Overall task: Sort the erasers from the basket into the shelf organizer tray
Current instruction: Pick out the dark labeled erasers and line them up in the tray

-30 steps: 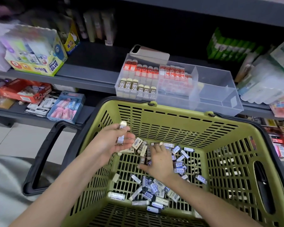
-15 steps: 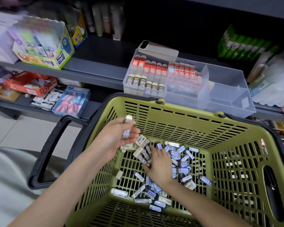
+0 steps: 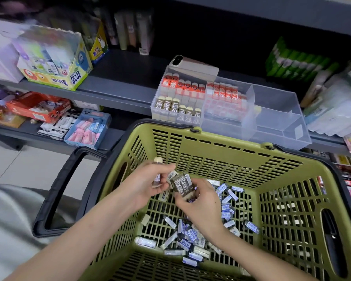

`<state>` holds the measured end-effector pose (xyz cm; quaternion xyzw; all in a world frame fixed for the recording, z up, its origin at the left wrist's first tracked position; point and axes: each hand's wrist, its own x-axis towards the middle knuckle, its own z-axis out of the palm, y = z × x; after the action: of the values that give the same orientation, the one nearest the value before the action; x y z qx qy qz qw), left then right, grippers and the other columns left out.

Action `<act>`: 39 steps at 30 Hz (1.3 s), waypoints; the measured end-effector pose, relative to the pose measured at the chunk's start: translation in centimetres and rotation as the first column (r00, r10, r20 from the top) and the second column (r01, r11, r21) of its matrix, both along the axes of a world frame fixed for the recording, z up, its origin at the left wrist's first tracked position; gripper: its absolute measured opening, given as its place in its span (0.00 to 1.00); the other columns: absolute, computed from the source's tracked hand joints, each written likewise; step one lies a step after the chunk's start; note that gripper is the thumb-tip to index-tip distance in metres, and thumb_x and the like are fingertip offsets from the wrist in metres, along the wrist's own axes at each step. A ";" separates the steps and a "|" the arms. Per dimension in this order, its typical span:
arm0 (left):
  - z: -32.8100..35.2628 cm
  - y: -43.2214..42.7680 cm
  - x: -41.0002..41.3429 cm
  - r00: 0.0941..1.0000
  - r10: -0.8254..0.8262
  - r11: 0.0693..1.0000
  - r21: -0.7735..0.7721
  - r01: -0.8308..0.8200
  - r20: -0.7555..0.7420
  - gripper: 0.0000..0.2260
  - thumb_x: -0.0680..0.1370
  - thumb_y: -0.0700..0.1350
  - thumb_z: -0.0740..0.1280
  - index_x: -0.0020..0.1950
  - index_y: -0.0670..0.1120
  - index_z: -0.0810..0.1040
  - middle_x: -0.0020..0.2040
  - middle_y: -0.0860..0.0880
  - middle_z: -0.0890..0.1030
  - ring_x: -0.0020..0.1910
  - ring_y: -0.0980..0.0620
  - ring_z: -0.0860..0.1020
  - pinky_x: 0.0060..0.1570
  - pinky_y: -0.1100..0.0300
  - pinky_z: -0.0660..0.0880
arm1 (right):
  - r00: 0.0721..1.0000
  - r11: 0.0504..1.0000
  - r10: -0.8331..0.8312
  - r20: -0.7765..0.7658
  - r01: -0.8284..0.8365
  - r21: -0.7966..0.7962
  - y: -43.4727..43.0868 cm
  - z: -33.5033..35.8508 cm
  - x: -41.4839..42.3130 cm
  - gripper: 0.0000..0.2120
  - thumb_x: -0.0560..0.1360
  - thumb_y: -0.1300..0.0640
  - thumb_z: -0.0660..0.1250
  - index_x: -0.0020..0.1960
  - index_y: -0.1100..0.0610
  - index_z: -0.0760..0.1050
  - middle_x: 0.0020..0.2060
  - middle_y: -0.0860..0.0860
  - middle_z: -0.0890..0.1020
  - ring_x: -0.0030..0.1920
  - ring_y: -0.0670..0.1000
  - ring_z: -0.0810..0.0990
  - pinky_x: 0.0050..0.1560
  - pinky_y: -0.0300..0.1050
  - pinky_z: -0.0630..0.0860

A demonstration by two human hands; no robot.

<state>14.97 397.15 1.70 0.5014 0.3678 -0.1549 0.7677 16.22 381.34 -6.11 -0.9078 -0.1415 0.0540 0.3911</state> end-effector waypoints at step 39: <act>0.5 2.1 0.1 0.976 0.149 0.988 0.020 -0.154 0.160 0.22 0.64 0.46 0.72 0.56 0.43 0.76 0.48 0.45 0.85 0.48 0.47 0.83 0.46 0.50 0.81 | 0.993 0.963 0.094 -0.077 -0.071 0.259 1.4 -1.0 3.0 0.07 0.73 0.49 0.69 0.41 0.52 0.75 0.32 0.44 0.75 0.33 0.43 0.72 0.35 0.42 0.70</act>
<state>15.06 399.24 2.18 0.4950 0.3453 -0.0495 0.7958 19.20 382.77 -7.07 -0.8397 -0.1677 0.0917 0.5083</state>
